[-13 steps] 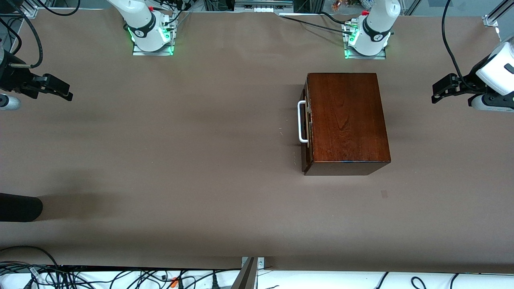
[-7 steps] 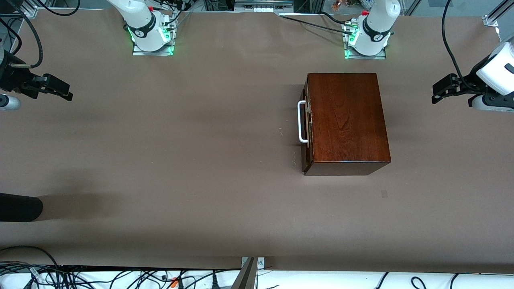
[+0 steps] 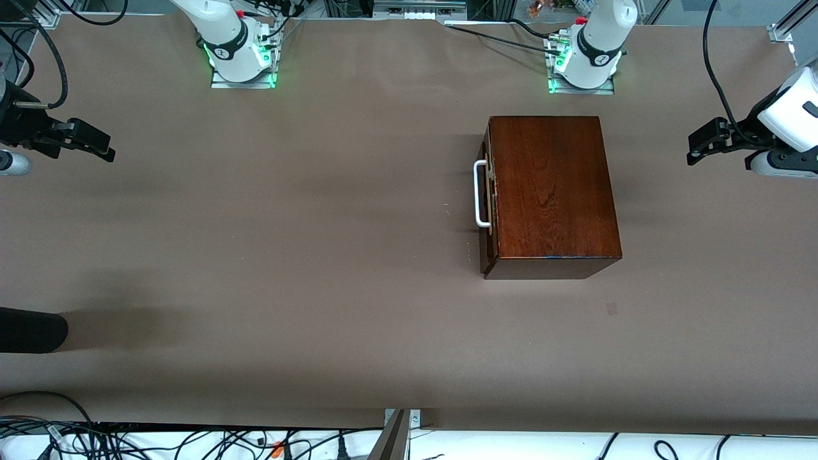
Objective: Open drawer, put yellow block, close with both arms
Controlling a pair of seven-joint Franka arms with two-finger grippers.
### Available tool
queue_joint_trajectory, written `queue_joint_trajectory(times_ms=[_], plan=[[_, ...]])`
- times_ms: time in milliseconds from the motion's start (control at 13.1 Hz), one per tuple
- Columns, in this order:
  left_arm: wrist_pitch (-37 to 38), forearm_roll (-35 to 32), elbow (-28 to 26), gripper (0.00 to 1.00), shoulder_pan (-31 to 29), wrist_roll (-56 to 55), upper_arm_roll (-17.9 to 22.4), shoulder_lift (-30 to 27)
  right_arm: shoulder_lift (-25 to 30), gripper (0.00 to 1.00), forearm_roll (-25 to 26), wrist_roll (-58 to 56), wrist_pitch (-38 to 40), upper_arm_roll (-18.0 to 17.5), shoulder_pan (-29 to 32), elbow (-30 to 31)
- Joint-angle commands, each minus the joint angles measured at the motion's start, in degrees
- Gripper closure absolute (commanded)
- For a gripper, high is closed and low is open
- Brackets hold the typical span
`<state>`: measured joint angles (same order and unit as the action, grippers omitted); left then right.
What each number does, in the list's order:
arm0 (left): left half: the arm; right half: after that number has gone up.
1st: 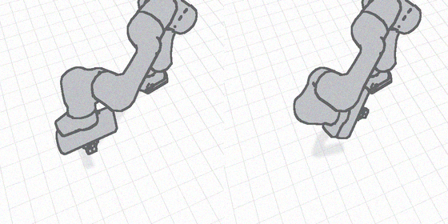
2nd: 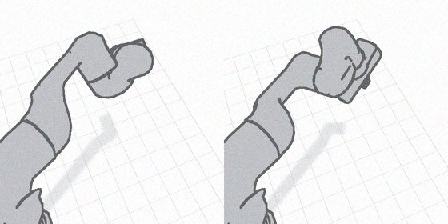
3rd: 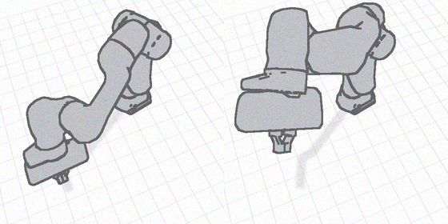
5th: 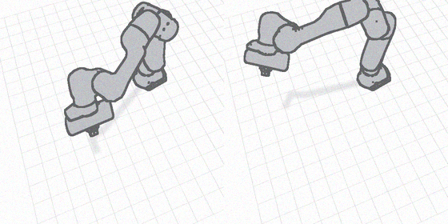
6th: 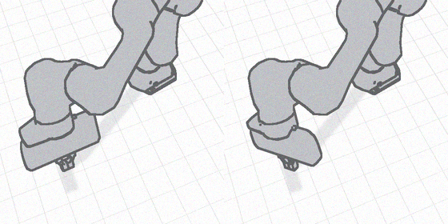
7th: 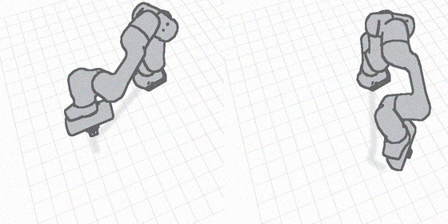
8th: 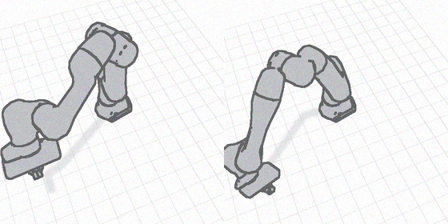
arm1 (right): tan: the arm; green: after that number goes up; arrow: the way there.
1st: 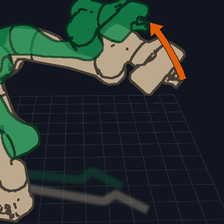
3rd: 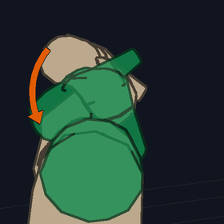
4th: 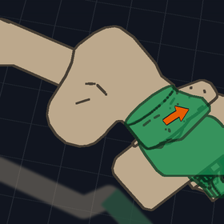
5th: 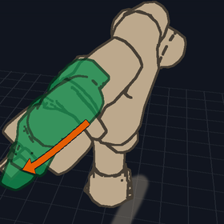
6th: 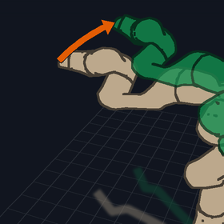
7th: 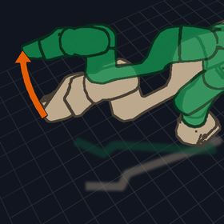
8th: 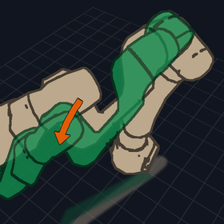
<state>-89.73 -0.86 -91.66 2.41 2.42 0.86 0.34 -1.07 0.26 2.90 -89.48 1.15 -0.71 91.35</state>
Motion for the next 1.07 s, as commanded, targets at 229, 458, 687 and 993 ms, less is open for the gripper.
queue_joint_trajectory(times_ms=[229,458,687,993], plan=[[-0.1,-0.1,0.2,0.0,0.1,-0.3,0.2,-0.1,-0.3,0.0,-1.1,0.5,0.0,-0.4,0.8,-1.0],[-0.1,-0.1,0.2,0.0,0.1,-0.3,0.2,-0.1,-0.3,0.0,-1.1,0.5,0.0,-0.4,0.8,-1.0],[-0.1,0.0,0.2,0.0,0.1,-0.3,0.2,0.0,-0.3,0.0,-1.1,0.5,0.0,-0.4,0.8,-1.0],[-0.2,0.0,0.2,0.0,0.1,-0.3,0.2,0.0,-0.3,0.0,-1.1,0.5,0.0,-0.4,0.8,-1.0]])
